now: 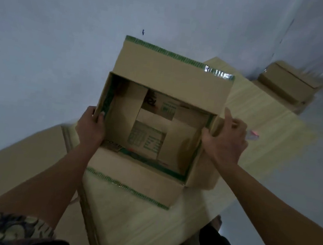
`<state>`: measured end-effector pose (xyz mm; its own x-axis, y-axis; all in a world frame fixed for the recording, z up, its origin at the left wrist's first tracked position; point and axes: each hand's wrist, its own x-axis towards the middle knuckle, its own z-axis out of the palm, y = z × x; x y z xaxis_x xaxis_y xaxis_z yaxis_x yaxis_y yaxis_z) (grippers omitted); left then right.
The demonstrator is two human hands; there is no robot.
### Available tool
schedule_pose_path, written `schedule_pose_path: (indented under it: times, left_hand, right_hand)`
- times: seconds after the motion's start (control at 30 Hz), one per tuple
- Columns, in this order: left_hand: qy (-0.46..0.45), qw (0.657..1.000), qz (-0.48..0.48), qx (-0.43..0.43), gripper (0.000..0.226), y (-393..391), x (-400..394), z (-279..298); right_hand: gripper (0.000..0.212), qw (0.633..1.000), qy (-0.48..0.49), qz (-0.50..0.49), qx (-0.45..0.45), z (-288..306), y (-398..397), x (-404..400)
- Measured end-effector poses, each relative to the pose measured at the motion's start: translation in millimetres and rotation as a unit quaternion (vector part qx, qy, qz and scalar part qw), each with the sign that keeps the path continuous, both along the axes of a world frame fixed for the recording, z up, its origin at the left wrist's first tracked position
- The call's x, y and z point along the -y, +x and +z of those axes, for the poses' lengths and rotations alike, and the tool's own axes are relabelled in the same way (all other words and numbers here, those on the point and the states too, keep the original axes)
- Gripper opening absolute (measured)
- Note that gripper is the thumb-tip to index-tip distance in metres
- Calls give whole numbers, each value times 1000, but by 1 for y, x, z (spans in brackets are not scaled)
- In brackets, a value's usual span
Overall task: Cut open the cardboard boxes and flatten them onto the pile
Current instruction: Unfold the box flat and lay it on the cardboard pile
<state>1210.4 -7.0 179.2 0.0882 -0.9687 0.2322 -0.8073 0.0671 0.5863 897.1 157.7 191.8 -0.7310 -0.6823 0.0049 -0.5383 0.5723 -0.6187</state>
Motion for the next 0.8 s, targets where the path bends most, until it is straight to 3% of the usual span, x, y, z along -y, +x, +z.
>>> schedule_pose_path:
  times: [0.07, 0.17, 0.33, 0.43, 0.47, 0.53, 0.6, 0.63, 0.67, 0.73, 0.8]
  left_hand:
    - [-10, 1000, 2, -23, 20, -4, 3, 13]
    - [-9, 999, 5, -45, 24, -12, 6, 26]
    - [39, 998, -43, -22, 49, -42, -4, 48]
    - [88, 987, -68, -119, 74, -83, -36, 89]
    - [127, 970, -77, -193, 74, -98, -51, 106]
    - [243, 895, -78, -367, 58, -124, -71, 132]
    - [324, 829, -75, -451, 67, -139, -81, 153]
    - [339, 818, -67, -460, 74, -144, -84, 158]
    - [344, 811, -49, -470, 67, -147, -86, 160]
    - [314, 801, 14, -510, 18, -150, -92, 161]
    - [289, 784, 68, -545, 12, -150, -101, 156]
  right_hand:
    - [57, 998, 1, 23, -60, 10, -8, 7]
    - [24, 997, -50, 34, -57, 18, -16, 7]
    - [14, 972, -153, 9, -177, 25, -10, -7]
    - [15, 959, -198, 27, -201, 29, 1, -3]
    - [19, 952, -211, 38, -220, 29, 3, -3]
    - [25, 931, -230, 75, -272, 28, 5, -8]
    - [30, 909, -257, 117, -307, 27, 6, -16]
    - [30, 902, -267, 134, -312, 25, 8, -18]
    - [28, 897, -274, 154, -311, 24, 8, -21]
    - [28, 883, -280, 220, -306, 19, 6, -26]
    - [34, 871, -276, 289, -285, 19, 0, -35]
